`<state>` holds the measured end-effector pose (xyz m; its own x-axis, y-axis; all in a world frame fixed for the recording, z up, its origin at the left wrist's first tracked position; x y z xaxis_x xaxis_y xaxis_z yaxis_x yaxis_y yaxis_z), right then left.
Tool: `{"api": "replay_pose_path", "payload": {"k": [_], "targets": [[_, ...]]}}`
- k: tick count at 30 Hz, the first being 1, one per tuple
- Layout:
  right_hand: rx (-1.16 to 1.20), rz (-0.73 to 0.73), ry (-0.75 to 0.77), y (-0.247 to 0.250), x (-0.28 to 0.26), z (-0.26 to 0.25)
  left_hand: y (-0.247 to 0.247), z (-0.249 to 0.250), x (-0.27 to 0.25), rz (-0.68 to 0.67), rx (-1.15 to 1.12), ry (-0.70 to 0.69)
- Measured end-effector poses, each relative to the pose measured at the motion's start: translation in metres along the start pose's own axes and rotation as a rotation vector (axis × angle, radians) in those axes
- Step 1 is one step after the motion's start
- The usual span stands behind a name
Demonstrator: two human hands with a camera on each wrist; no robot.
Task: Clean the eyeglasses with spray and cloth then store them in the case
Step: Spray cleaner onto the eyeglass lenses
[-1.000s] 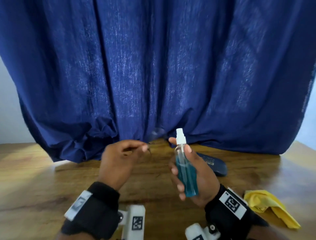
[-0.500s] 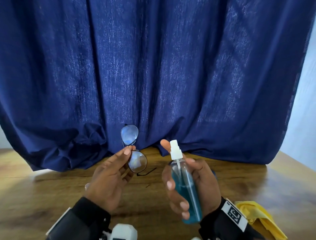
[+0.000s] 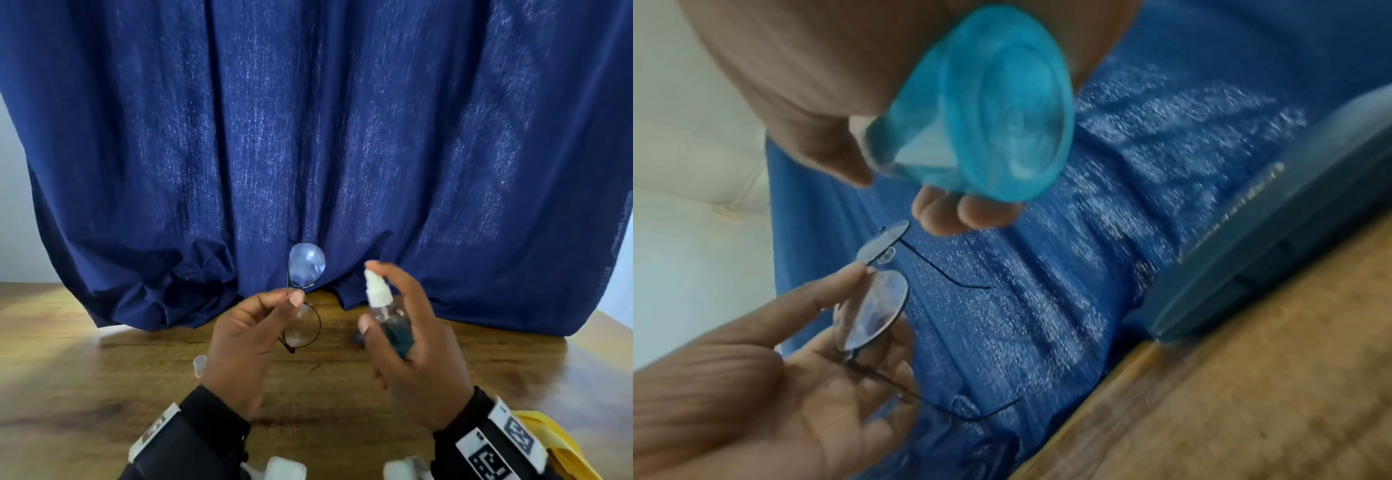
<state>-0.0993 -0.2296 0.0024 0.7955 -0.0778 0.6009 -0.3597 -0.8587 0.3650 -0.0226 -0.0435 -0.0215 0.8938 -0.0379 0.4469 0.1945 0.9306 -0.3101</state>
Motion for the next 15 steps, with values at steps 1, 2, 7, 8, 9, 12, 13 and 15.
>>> {"api": "replay_pose_path", "payload": {"k": [1,2,7,8,9,12,13,15], "targets": [[-0.051,0.072,0.058,0.003,0.000,0.000,-0.001,0.001,-0.001,0.002,0.021,-0.021],[-0.109,0.145,0.114,0.006,0.001,0.000,-0.003,0.003,-0.002,-0.001,0.035,-0.038],[-0.298,0.281,0.168,0.015,0.002,0.002,-0.010,0.006,-0.008,-0.032,0.082,-0.116],[-0.314,0.279,0.159,0.015,0.002,0.002,-0.010,0.006,-0.008,-0.026,0.090,-0.118],[-0.328,0.274,0.150,0.015,0.002,0.002,-0.009,0.005,-0.008,-0.020,0.099,-0.122],[-0.358,0.246,0.133,0.015,0.001,0.000,-0.009,0.005,-0.009,-0.006,0.123,-0.118],[-0.367,0.241,0.132,0.015,0.001,-0.001,-0.010,0.004,-0.009,-0.006,0.123,-0.113],[-0.380,0.233,0.122,0.015,0.002,0.000,-0.012,0.004,-0.011,-0.010,0.117,-0.100]]}}
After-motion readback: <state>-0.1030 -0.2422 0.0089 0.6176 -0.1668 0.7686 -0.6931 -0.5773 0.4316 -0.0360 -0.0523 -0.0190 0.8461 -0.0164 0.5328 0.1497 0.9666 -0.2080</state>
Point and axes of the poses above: each hand's wrist, its own x-axis towards the middle knuckle, its own y-axis out of the back of the hand, z = x × y, the point moved 2 cm from there along x, towards the middle knuckle, and after that the axes turned 11 degrees about -y, right-handed, at the moved point
